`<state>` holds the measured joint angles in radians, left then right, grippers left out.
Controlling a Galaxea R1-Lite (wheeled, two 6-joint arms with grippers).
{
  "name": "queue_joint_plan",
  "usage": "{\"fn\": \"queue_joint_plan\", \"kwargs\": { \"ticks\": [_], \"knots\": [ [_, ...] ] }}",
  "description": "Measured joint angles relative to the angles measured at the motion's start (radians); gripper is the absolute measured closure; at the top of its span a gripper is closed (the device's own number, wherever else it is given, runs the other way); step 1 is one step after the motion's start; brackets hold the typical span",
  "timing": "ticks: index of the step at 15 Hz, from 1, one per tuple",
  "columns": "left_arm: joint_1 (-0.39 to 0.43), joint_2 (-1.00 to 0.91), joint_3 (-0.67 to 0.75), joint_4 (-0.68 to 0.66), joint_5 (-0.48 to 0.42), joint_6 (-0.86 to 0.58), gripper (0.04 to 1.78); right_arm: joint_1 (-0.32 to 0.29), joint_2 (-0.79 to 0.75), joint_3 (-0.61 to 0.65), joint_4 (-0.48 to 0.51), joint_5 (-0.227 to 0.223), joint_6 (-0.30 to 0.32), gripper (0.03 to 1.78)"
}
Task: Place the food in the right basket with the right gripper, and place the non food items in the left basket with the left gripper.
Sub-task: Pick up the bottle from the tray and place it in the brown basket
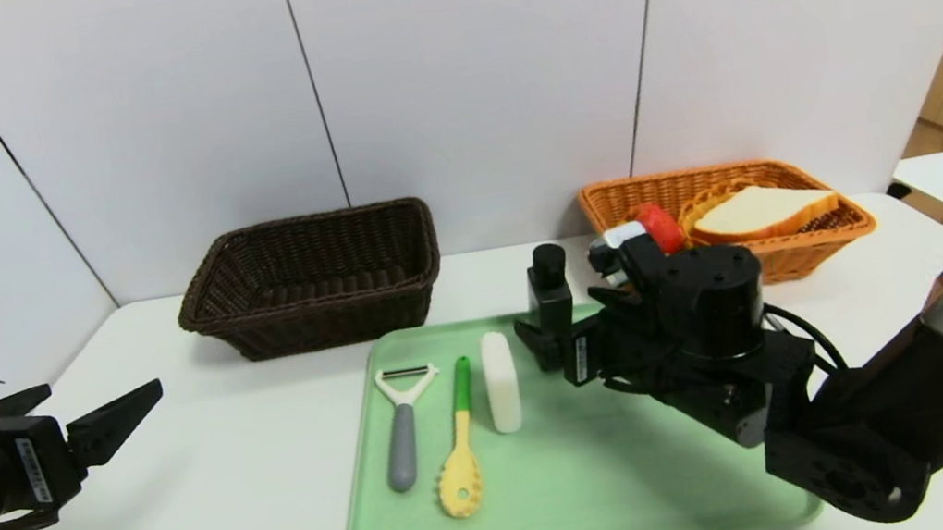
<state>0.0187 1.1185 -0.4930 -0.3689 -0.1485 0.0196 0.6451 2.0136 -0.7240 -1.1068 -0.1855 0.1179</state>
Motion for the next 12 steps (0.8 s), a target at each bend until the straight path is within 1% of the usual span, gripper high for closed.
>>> {"fn": "queue_joint_plan", "kwargs": {
  "ticks": [3,5,6,7,9,12],
  "knots": [
    [0.0,-0.006,0.011,0.0,0.001,-0.001,0.13,0.004,0.055,-0.056,-0.003,-0.037,-0.001,0.12],
    [0.0,-0.009,0.014,0.0,0.001,-0.002,0.13,0.005,0.078,-0.071,-0.004,-0.039,0.0,0.12],
    [0.0,-0.01,0.016,0.0,0.001,-0.002,0.13,0.004,0.085,-0.073,-0.004,-0.039,0.002,0.14],
    [0.0,-0.011,0.02,0.0,0.001,0.0,0.13,0.004,0.091,-0.073,-0.004,-0.04,0.002,0.35],
    [0.0,-0.013,0.023,0.0,0.0,0.001,0.13,0.004,0.094,-0.072,-0.003,-0.04,0.001,0.65],
    [0.0,-0.014,0.023,0.0,0.001,0.003,0.13,0.003,0.096,-0.074,-0.004,-0.041,0.0,0.99]
  ]
}}
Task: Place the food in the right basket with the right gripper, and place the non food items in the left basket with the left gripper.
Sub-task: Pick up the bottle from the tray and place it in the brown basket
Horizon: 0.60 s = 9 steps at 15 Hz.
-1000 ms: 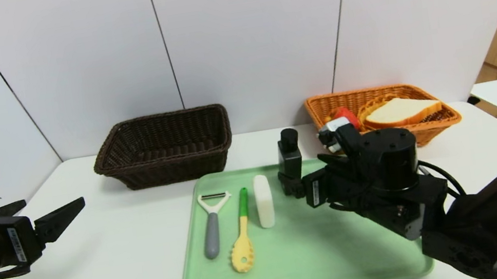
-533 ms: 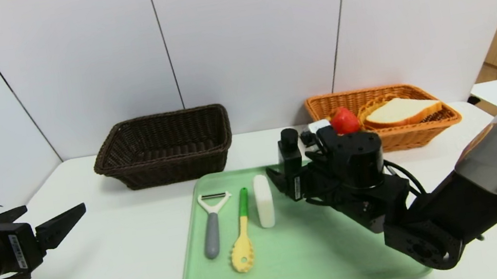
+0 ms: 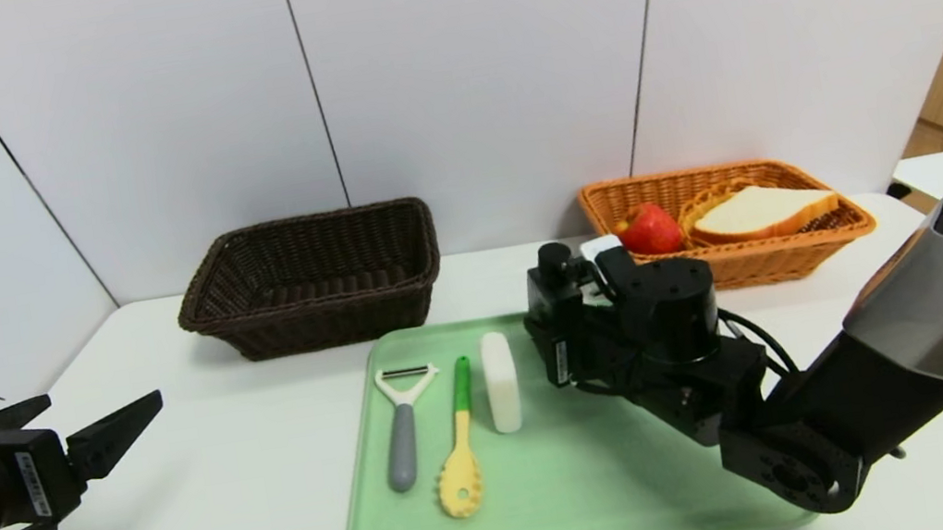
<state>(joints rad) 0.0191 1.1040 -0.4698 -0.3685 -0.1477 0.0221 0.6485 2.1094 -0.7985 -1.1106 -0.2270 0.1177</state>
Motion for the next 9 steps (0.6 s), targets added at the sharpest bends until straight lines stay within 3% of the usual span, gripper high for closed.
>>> {"fn": "queue_joint_plan", "kwargs": {
  "ticks": [2,6,9],
  "knots": [
    [0.0,-0.001,0.0,0.0,0.0,-0.001,0.13,0.0,-0.001,-0.001,0.001,-0.001,-0.001,1.21],
    [0.0,-0.001,0.002,0.0,0.0,0.001,0.13,0.004,-0.026,0.0,-0.027,0.0,-0.026,1.21],
    [0.0,-0.001,0.002,0.0,0.0,0.002,0.13,0.018,-0.08,-0.011,-0.029,0.014,-0.087,1.21]
  ]
}}
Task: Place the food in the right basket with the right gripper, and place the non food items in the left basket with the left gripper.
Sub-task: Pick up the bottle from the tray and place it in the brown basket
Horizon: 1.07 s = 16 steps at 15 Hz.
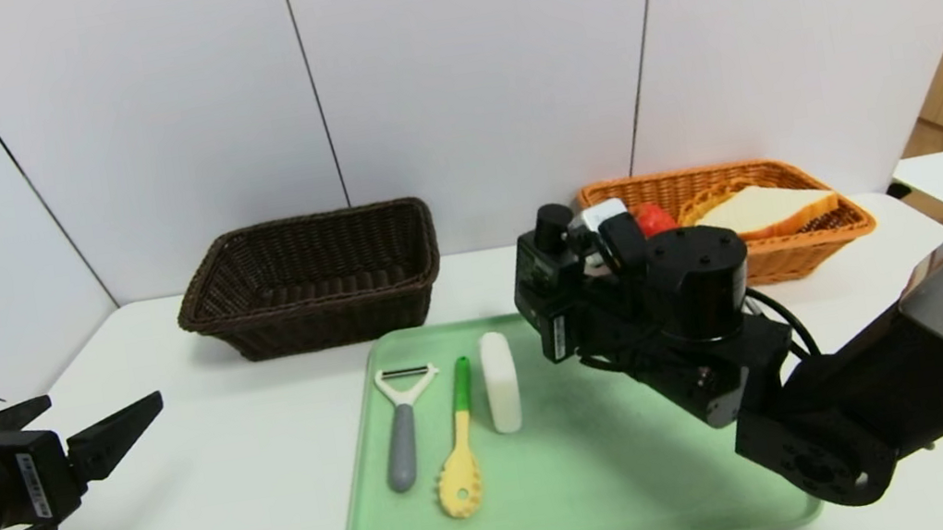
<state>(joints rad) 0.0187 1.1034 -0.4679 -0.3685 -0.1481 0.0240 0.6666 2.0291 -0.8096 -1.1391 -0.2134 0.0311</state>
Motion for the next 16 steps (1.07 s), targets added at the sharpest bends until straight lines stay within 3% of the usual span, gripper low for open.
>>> {"fn": "queue_joint_plan", "kwargs": {
  "ticks": [4,10,16],
  "knots": [
    [-0.001,-0.007,0.001,0.0,0.0,0.0,0.13,0.035,-0.062,-0.123,0.07,0.062,-0.051,1.21],
    [0.0,-0.029,0.005,0.0,0.0,-0.009,0.13,0.059,-0.035,-0.423,0.194,0.161,-0.124,1.21],
    [0.0,-0.042,0.018,0.0,0.002,-0.019,0.13,0.07,0.154,-0.69,0.22,0.177,-0.153,1.21]
  ]
}}
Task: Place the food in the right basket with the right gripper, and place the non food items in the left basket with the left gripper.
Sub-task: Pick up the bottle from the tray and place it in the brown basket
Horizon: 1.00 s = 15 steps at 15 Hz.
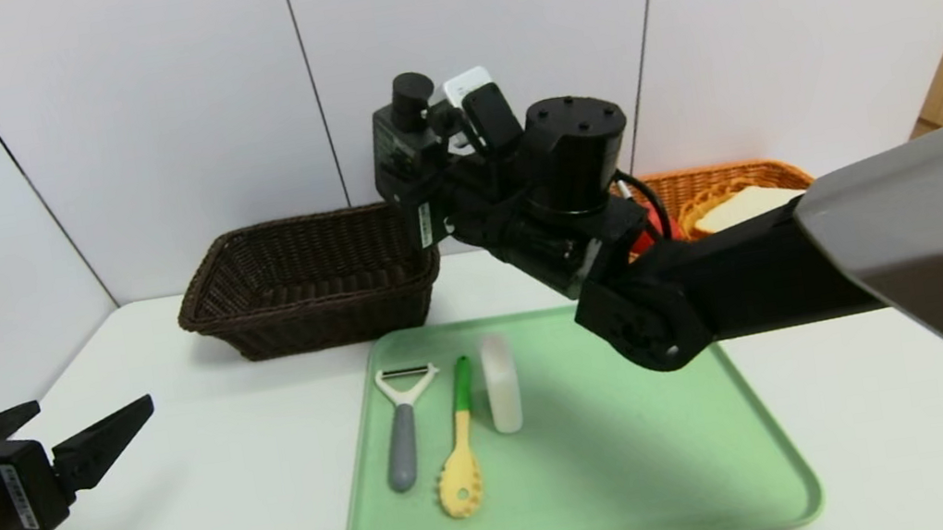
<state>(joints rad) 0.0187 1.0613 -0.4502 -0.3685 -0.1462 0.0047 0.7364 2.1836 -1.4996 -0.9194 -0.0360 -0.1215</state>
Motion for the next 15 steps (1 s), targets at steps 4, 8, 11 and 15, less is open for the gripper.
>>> {"fn": "queue_joint_plan", "kwargs": {
  "ticks": [4,8,11,15],
  "knots": [
    [0.0,-0.009,0.017,-0.001,0.0,-0.001,0.13,0.01,0.129,-0.131,-0.013,-0.011,0.005,1.21],
    [-0.001,-0.009,0.018,-0.001,-0.001,0.001,0.13,0.019,0.173,-0.153,0.013,-0.012,0.01,1.21],
    [-0.001,-0.005,0.016,-0.001,-0.002,0.001,0.13,0.016,0.179,-0.154,0.023,-0.013,0.009,1.14],
    [-0.001,-0.005,0.016,-0.002,-0.001,0.0,0.13,0.015,0.182,-0.156,0.019,-0.014,0.009,0.72]
  ]
}}
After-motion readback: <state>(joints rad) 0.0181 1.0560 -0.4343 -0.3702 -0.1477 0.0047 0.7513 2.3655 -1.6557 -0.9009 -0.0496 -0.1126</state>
